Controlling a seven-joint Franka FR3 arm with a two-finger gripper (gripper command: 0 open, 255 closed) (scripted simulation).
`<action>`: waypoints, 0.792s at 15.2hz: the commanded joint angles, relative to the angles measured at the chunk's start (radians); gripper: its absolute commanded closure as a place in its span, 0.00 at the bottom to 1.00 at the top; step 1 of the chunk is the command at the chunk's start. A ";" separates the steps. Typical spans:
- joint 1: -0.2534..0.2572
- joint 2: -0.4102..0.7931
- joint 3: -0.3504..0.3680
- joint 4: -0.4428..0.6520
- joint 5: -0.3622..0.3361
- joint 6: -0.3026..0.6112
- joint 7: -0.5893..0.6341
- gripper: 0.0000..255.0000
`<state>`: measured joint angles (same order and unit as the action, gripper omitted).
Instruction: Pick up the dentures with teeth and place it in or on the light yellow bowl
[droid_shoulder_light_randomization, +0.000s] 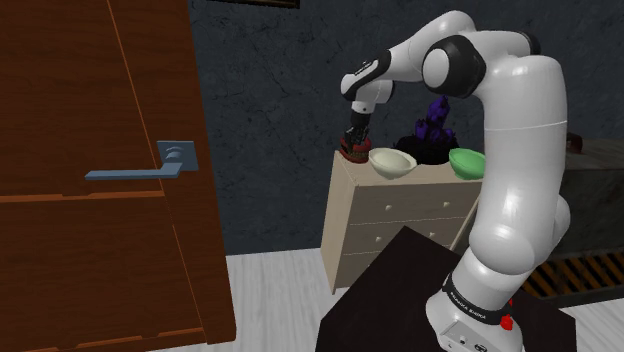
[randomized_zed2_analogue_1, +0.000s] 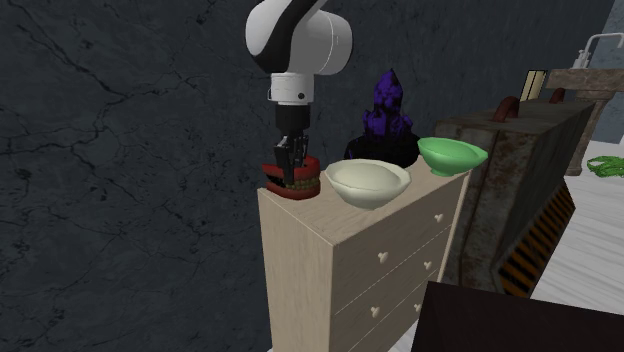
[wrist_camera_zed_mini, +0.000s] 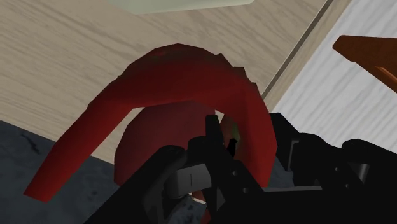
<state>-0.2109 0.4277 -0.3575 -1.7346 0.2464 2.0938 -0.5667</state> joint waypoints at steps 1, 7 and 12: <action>0.001 -0.011 -0.003 0.007 -0.005 -0.016 0.004 1.00; 0.005 -0.043 -0.010 0.044 -0.022 -0.082 0.018 1.00; 0.006 -0.065 -0.015 0.081 -0.035 -0.140 0.029 1.00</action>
<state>-0.2054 0.3663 -0.3719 -1.6646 0.2142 1.9680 -0.5414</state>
